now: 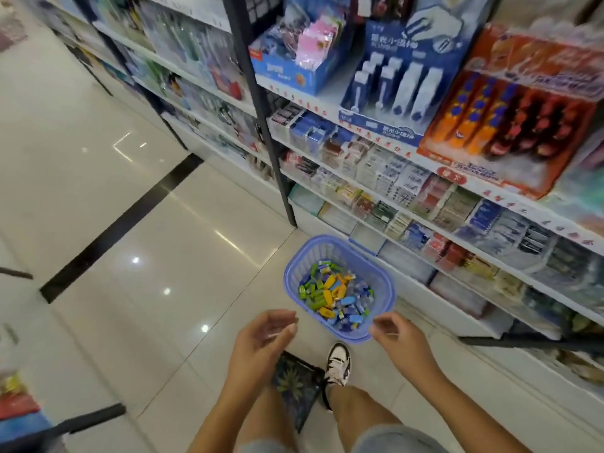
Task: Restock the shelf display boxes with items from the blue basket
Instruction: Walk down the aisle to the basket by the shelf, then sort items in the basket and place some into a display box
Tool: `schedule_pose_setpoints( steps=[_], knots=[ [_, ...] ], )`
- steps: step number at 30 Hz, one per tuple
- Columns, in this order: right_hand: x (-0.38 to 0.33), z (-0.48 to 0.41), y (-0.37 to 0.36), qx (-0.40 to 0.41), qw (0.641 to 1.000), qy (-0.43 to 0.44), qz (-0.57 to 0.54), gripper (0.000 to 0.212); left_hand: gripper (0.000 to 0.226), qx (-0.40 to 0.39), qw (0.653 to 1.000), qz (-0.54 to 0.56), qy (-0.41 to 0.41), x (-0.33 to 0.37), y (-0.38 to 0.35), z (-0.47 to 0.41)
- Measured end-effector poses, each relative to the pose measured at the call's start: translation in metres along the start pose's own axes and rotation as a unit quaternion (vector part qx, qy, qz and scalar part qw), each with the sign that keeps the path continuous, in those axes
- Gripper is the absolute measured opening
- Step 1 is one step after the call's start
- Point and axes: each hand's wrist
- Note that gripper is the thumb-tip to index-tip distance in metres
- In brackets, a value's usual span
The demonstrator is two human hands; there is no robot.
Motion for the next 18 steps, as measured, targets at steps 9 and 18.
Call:
schedule_pose_setpoints(
  steps=[9, 18],
  knots=[
    [0.04, -0.093, -0.016, 0.037, 0.995, -0.086, 0.038, 0.023, 0.011, -0.08, 0.991, -0.102, -0.015, 0.024, -0.049, -0.153],
    [0.148, -0.194, -0.077, 0.087, 0.977, -0.189, 0.04, 0.038, 0.013, -0.192, 0.953, -0.234, 0.012, -0.064, -0.101, -0.332]
  ],
)
Point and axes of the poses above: each hand's wrist, its own z-axis away from the middle knuckle, its own y-axis out of the back of the hand, x = y × z, and after that the axes turned 12 degrees about y, right-handed
